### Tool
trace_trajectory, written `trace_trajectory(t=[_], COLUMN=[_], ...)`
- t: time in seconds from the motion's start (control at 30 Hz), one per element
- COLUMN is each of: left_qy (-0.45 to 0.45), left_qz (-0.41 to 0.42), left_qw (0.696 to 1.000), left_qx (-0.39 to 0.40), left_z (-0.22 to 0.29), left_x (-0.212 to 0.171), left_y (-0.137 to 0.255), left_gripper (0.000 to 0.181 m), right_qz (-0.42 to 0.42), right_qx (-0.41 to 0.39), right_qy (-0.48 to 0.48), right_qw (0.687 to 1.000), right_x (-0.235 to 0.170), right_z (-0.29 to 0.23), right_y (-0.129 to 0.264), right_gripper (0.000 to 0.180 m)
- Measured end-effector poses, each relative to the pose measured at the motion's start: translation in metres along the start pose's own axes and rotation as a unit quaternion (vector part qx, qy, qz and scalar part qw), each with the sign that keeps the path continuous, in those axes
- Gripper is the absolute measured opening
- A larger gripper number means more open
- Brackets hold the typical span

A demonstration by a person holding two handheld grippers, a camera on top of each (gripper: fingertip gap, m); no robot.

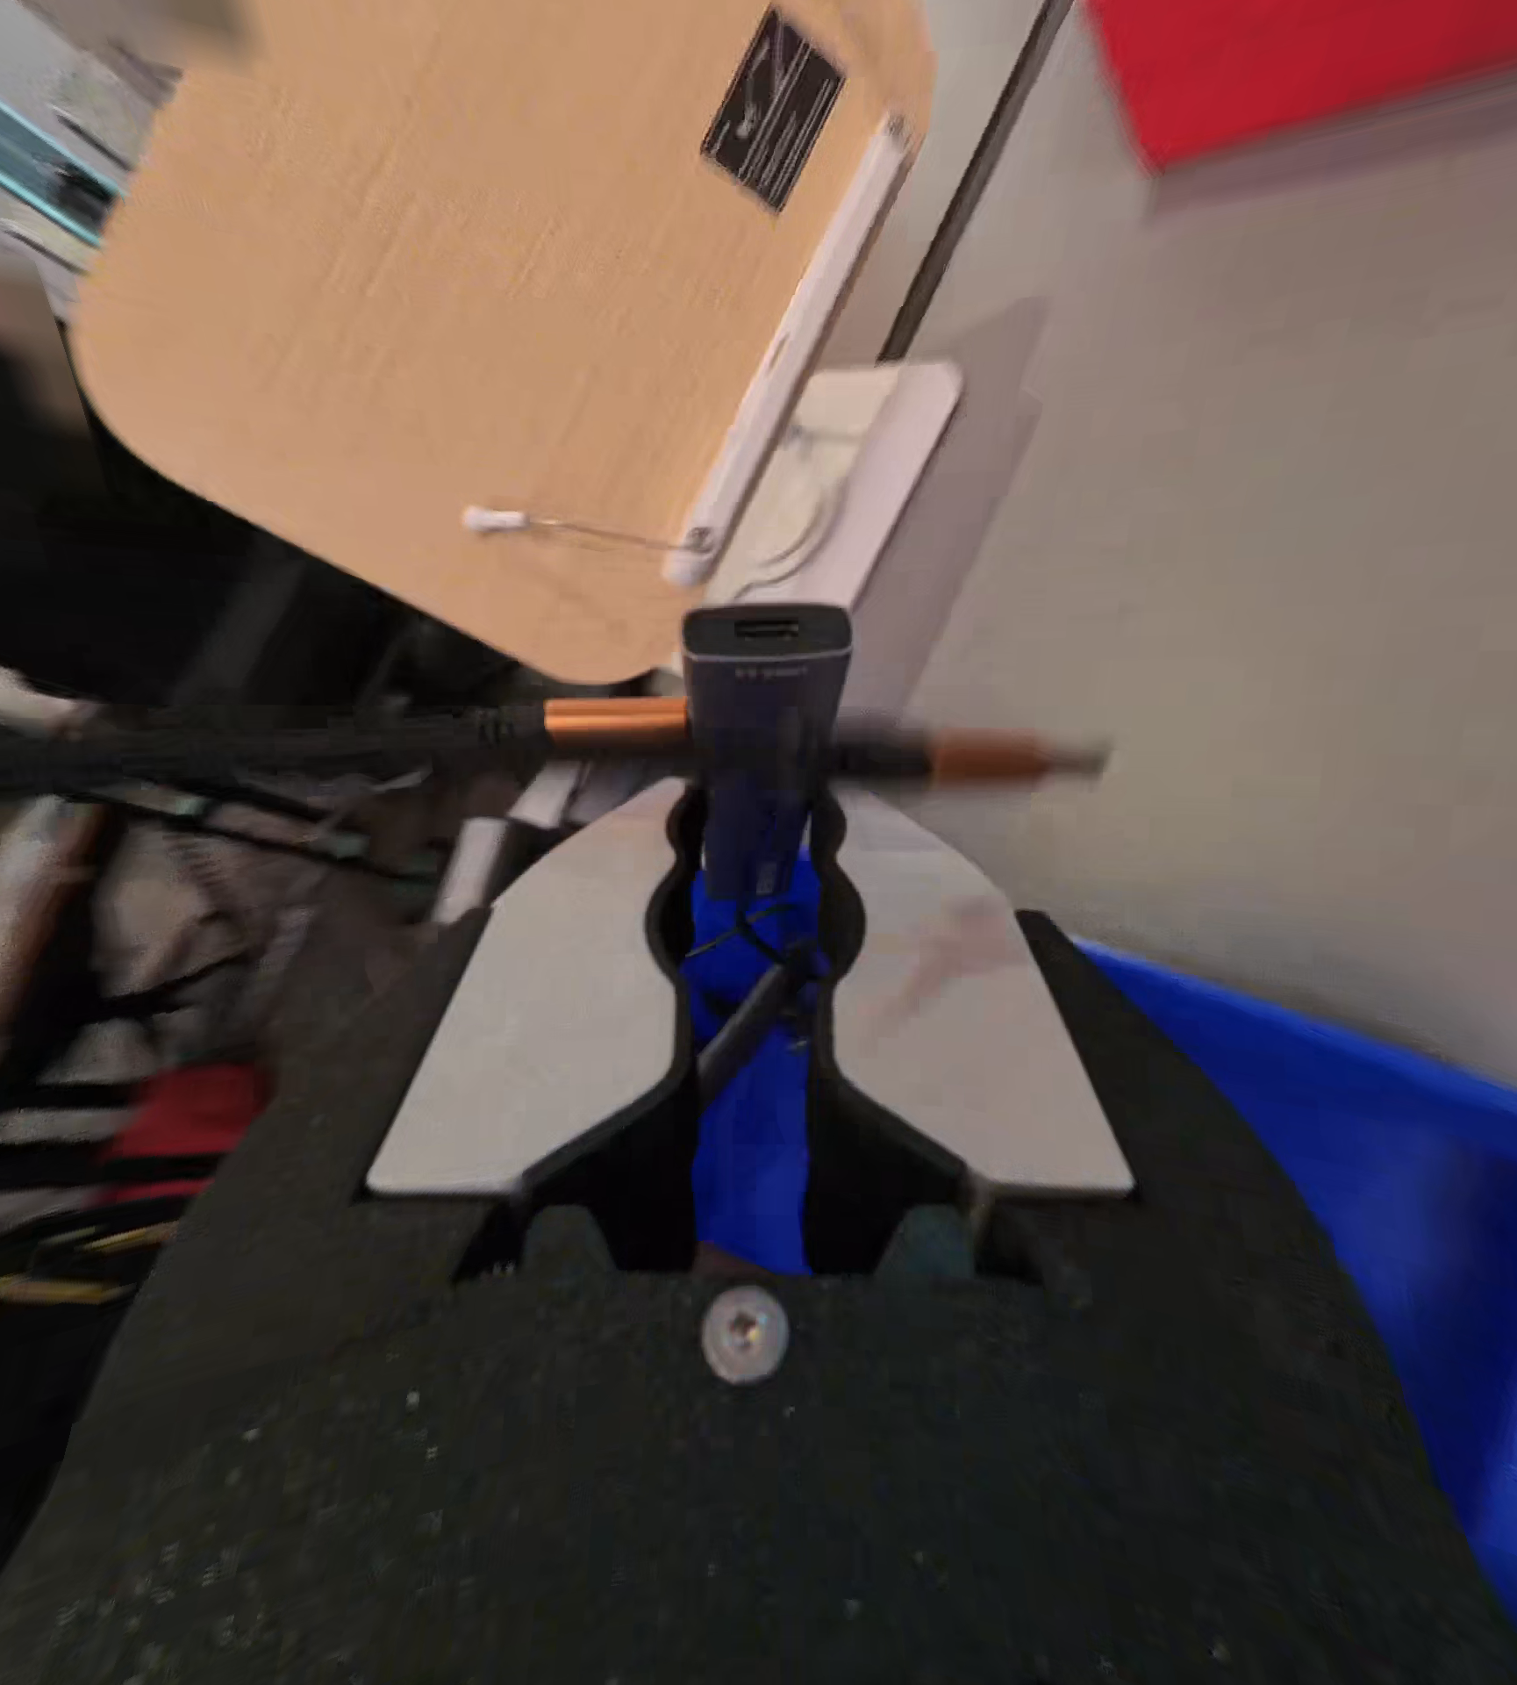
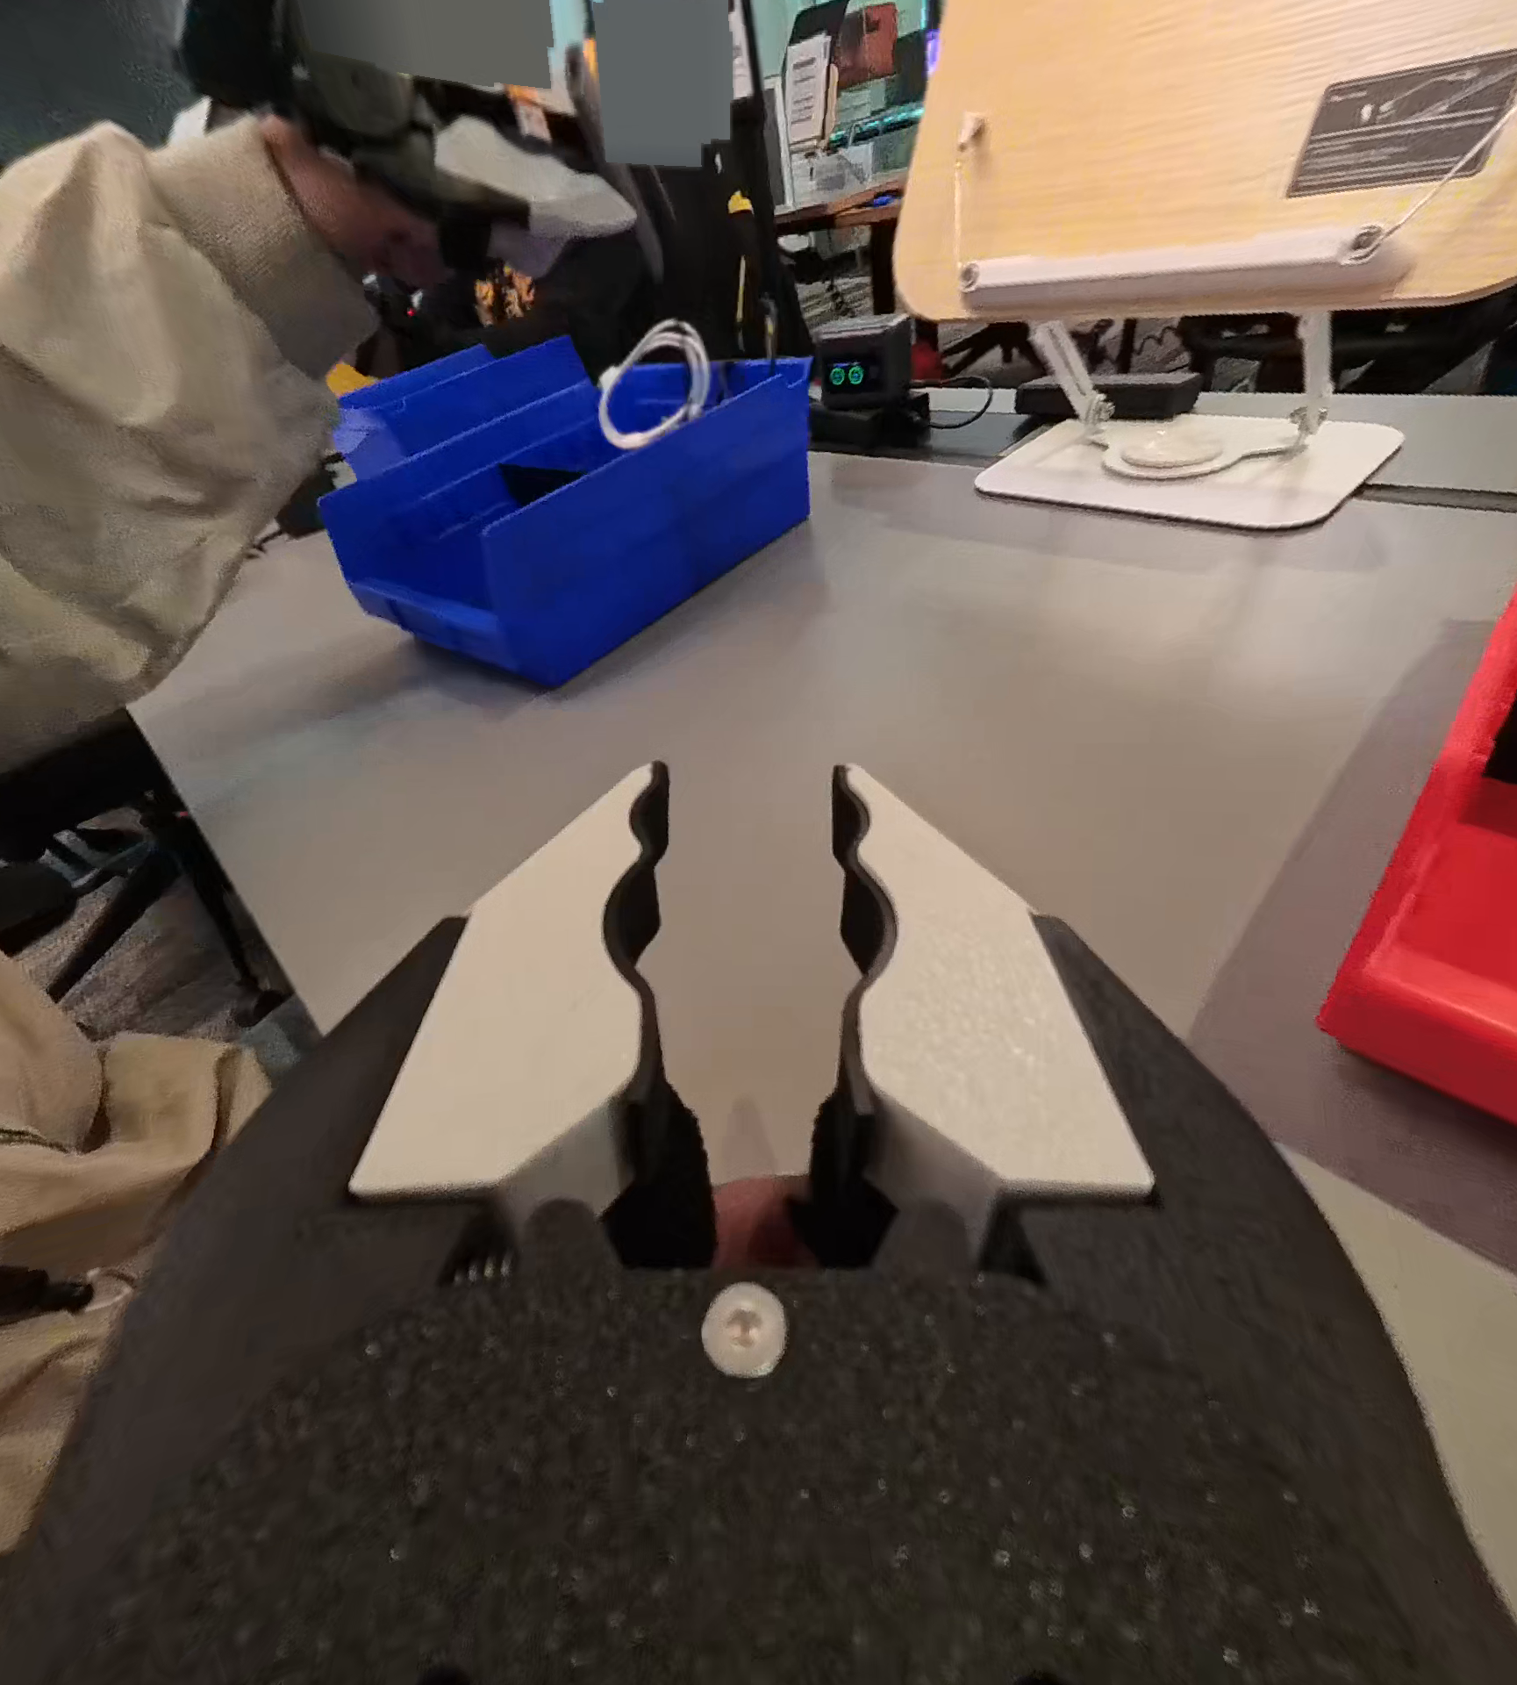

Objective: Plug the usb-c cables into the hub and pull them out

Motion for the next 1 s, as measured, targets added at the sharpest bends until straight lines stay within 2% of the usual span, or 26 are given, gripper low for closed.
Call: trace_trajectory(t=[0.13,0.27,0.33,0.43,0.57,0.67,0.77,0.9,1.0], left_qy=[0.12,0.121,0.089,0.008,-0.098,-0.204,-0.292,-0.339,-0.344], left_qz=[0.065,0.072,0.073,0.055,0.051,0.037,0.026,0.029,0.033], left_qw=[0.987,0.989,0.993,0.988,0.95,0.915,0.88,0.865,0.867], left_qx=[-0.079,-0.04,0.016,0.143,0.293,0.347,0.373,0.369,0.358], left_z=[-0.002,-0.024,-0.041,-0.067,-0.081,-0.045,0.008,0.078,0.115], left_x=[0.013,0.026,0.038,0.06,0.109,0.144,0.169,0.189,0.196], left_y=[0.008,0.021,0.035,0.061,0.106,0.114,0.101,0.073,0.057], left_gripper=[0.022,0.022,0.022,0.022,0.022,0.022,0.022,0.022,0.021], right_qz=[-0.015,-0.01,-0.003,0.011,0.035,0.064,0.099,0.102,0.087], right_qx=[0.014,0.025,0.023,0.027,0.019,0.002,-0.03,-0.053,-0.054], right_qy=[0.027,0.043,0.047,0.038,0.044,0.077,0.121,0.164,0.159], right_qw=[0.999,0.999,0.999,0.999,0.998,0.995,0.987,0.98,0.982], right_x=[-0.007,0.0,0.006,0.019,0.049,0.091,0.141,0.178,0.175], right_z=[-0.018,-0.03,-0.031,-0.03,-0.023,-0.021,-0.022,-0.029,-0.029], right_y=[0.003,0.005,0.007,0.009,0.01,0.01,0.005,-0.016,-0.033], right_gripper=[0.035,0.035,0.035,0.035,0.035,0.036,0.035,0.035,0.034])
Point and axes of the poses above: each gripper's, where its closed fingertips meet, y back along the fingers, x out of its top, z = x × y across the jaws, the point moved 1 cm from there along y, back along the fingers, and after that the axes turned 9 degrees about -z, right-handed, at the moved point
